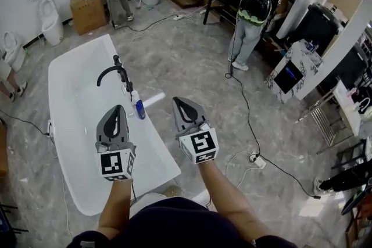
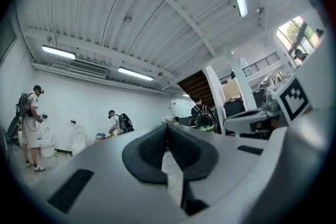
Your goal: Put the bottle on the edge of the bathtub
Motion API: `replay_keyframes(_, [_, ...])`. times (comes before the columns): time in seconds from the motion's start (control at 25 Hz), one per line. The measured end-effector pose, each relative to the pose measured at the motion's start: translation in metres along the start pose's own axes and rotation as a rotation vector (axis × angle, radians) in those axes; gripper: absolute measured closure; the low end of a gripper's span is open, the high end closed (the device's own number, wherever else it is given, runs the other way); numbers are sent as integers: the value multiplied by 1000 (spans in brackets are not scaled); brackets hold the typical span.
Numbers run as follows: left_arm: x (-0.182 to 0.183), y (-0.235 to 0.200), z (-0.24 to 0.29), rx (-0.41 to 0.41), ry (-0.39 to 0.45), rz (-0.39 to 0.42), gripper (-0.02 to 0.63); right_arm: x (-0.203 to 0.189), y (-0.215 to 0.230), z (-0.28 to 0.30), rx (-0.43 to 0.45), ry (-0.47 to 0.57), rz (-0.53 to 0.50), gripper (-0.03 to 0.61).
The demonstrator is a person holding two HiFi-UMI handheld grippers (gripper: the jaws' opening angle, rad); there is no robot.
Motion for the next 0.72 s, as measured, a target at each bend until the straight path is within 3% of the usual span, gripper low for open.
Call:
replay_keyframes(0.32, [17, 12, -16, 5, 22, -7, 611, 25, -4, -25, -23, 39, -25, 578])
replay_keyframes(0.72, [30, 56, 11, -139, 56, -49, 611, 43, 20, -68, -169, 46, -56, 578])
Point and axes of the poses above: the fingertips, and each gripper's own axes: z forward along the fingers, y to its right, x out of its top, the point moved 9 cm from there along -z, backward along the fingers, and after that the axes turned 7 degrees about y, right-handed, at the moved point
